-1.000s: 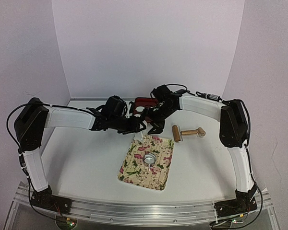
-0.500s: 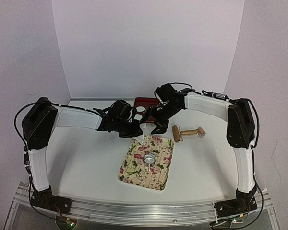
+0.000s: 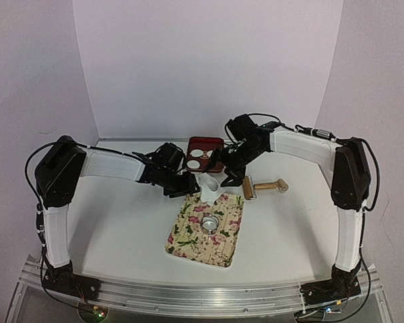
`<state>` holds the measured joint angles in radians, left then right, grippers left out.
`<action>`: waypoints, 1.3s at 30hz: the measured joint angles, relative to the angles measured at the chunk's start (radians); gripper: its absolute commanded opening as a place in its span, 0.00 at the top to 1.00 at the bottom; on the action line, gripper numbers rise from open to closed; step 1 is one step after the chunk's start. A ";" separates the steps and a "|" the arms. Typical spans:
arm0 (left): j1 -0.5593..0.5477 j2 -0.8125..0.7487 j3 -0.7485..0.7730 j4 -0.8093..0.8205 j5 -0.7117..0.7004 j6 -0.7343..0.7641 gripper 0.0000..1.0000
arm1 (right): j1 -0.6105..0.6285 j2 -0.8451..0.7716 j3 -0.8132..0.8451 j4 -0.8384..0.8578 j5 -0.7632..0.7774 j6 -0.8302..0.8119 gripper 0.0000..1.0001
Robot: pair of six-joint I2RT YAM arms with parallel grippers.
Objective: Roll out the dumpling wrappers from the dough
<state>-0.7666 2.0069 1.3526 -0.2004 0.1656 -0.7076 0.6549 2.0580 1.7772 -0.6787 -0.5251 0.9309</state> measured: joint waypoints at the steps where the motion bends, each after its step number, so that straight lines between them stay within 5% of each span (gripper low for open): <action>1: 0.000 -0.006 -0.002 -0.001 0.000 -0.001 0.36 | 0.000 -0.009 -0.011 0.000 0.009 -0.017 0.20; 9: 0.000 -0.146 -0.054 -0.010 0.030 0.004 0.19 | -0.003 -0.094 -0.130 -0.008 0.042 -0.220 0.34; 17: 0.000 -0.230 -0.125 -0.045 0.109 0.026 0.16 | 0.052 -0.116 -0.230 -0.084 0.079 -0.377 0.45; 29: 0.000 -0.319 -0.237 -0.118 0.119 0.022 0.15 | 0.152 0.032 -0.136 -0.209 0.174 -0.458 0.56; 36: 0.000 -0.341 -0.252 -0.118 0.119 0.018 0.15 | 0.160 0.092 -0.109 -0.241 0.195 -0.487 0.70; 39: 0.000 -0.341 -0.259 -0.119 0.119 0.018 0.15 | 0.162 0.119 -0.081 -0.244 0.196 -0.494 0.83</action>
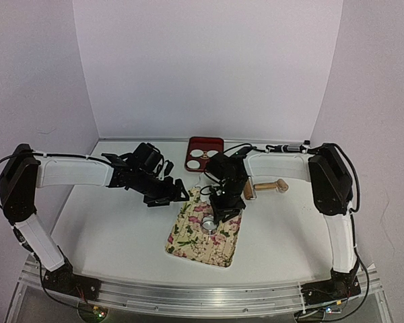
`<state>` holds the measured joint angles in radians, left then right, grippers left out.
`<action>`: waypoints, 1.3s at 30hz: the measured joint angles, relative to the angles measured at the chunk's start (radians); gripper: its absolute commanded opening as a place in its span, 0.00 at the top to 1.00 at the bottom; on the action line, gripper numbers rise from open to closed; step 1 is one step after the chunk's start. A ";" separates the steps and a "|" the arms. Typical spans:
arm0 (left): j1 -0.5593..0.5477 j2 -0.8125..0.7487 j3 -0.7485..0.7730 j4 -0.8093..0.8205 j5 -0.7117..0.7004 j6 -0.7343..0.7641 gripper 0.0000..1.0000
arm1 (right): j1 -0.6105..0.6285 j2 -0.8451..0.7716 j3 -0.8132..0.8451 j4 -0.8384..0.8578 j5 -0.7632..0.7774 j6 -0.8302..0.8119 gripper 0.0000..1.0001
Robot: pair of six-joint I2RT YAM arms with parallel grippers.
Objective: Roll out the dumpling wrappers from the dough
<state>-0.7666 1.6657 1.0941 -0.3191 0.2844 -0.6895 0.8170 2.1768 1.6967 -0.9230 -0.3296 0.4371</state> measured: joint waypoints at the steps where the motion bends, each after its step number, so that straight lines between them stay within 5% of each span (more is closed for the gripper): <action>1: 0.000 0.000 -0.002 0.000 0.000 0.000 0.15 | 0.001 0.008 0.010 -0.001 -0.002 0.002 0.89; 4: 0.000 -0.001 -0.006 -0.004 0.000 -0.001 0.15 | 0.008 0.025 0.041 -0.005 -0.001 -0.002 1.00; 18: 0.000 -0.019 -0.023 -0.015 -0.024 -0.017 0.15 | 0.018 -0.159 -0.016 -0.056 0.088 0.062 1.00; 26: 0.012 -0.021 -0.017 -0.065 -0.087 -0.021 0.08 | -0.010 -0.254 0.086 -0.175 0.195 0.092 1.00; 31: 0.102 -0.029 0.022 -0.136 -0.093 -0.018 0.08 | -0.144 -0.319 0.033 -0.203 0.226 0.090 1.00; 39: 0.238 -0.087 0.025 -0.200 -0.101 -0.064 0.04 | -0.442 -0.426 -0.307 -0.089 0.219 0.110 1.00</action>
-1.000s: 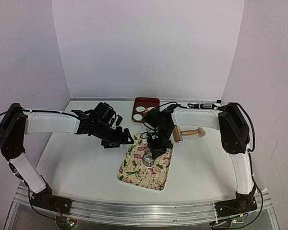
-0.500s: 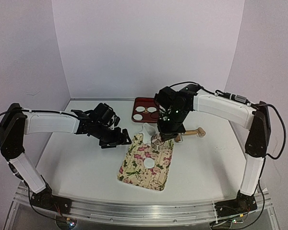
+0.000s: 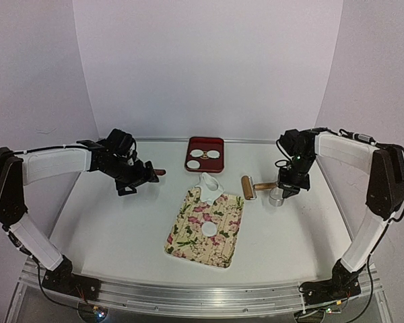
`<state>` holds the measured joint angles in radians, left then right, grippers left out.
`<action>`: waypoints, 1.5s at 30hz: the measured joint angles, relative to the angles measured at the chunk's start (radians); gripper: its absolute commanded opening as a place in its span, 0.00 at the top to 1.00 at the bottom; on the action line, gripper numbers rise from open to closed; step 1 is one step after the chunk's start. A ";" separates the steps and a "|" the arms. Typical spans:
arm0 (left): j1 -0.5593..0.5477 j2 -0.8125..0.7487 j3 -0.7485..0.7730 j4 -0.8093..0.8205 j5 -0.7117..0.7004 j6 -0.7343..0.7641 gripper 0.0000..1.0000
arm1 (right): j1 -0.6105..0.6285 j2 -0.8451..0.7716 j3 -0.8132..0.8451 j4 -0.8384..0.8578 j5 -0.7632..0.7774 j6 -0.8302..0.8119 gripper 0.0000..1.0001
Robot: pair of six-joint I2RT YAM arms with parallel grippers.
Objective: Roll out the dumpling wrappers from the dough
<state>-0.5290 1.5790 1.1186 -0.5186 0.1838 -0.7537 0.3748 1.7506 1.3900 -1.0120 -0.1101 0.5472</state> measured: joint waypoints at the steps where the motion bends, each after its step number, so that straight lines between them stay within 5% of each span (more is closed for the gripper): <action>1: 0.007 -0.021 -0.019 0.000 0.005 -0.012 0.04 | -0.016 0.000 -0.029 0.012 0.004 0.004 1.00; 17: 0.079 -0.100 -0.113 0.092 0.024 -0.230 0.03 | -0.111 0.021 -0.236 0.200 0.054 0.005 1.00; 21: 0.080 -0.096 -0.141 0.191 0.024 -0.347 0.04 | -0.111 0.030 -0.258 0.221 0.060 0.008 0.84; 30: 0.080 0.097 -0.021 0.327 0.031 -0.473 0.04 | -0.111 0.030 -0.276 0.234 0.069 0.007 0.32; 35: 0.081 0.181 -0.002 0.384 0.052 -0.534 0.08 | -0.111 0.006 -0.275 0.233 0.066 0.010 0.26; 39: 0.081 0.262 0.050 0.408 0.065 -0.568 0.28 | -0.111 -0.031 -0.261 0.233 0.056 0.012 0.24; 45: 0.081 0.344 0.092 0.453 0.076 -0.614 0.38 | -0.111 -0.051 -0.203 0.233 0.029 0.014 0.23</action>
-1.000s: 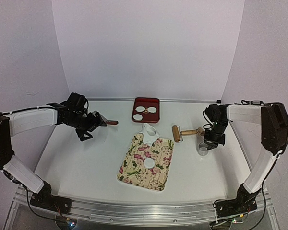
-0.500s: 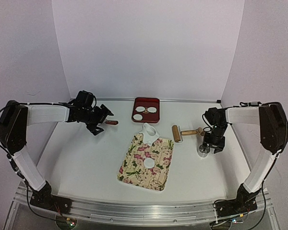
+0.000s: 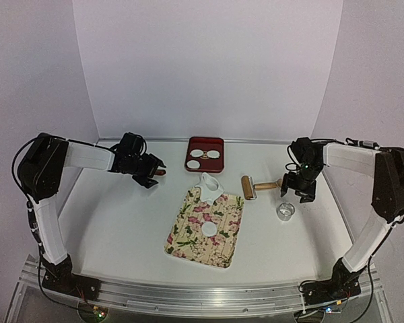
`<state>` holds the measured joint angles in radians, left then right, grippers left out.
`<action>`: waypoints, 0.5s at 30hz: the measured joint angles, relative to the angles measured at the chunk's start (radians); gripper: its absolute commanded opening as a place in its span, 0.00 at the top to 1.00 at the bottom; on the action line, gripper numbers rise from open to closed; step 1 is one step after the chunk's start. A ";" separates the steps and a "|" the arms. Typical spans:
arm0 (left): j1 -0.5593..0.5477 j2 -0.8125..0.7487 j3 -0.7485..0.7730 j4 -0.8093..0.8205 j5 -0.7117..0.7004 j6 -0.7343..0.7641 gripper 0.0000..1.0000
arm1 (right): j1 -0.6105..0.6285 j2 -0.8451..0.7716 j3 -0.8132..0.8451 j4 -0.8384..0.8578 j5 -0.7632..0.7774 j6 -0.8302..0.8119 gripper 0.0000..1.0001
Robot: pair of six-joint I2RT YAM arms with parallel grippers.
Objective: Roll out the dumpling wrappers from the dough
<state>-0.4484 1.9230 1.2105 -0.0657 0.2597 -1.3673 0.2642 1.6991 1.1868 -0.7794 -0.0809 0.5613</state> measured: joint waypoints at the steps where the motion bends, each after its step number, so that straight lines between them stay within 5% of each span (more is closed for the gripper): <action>1: 0.000 0.011 0.004 0.007 0.000 -0.007 0.40 | 0.000 -0.001 0.012 -0.001 -0.005 0.000 0.22; 15: 0.002 0.107 0.064 0.094 -0.014 -0.068 0.98 | 0.000 0.022 0.136 -0.002 -0.067 -0.009 0.22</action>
<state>-0.4459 2.0301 1.2741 0.0279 0.2459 -1.4349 0.2642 1.7214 1.3231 -0.7816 -0.1481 0.5519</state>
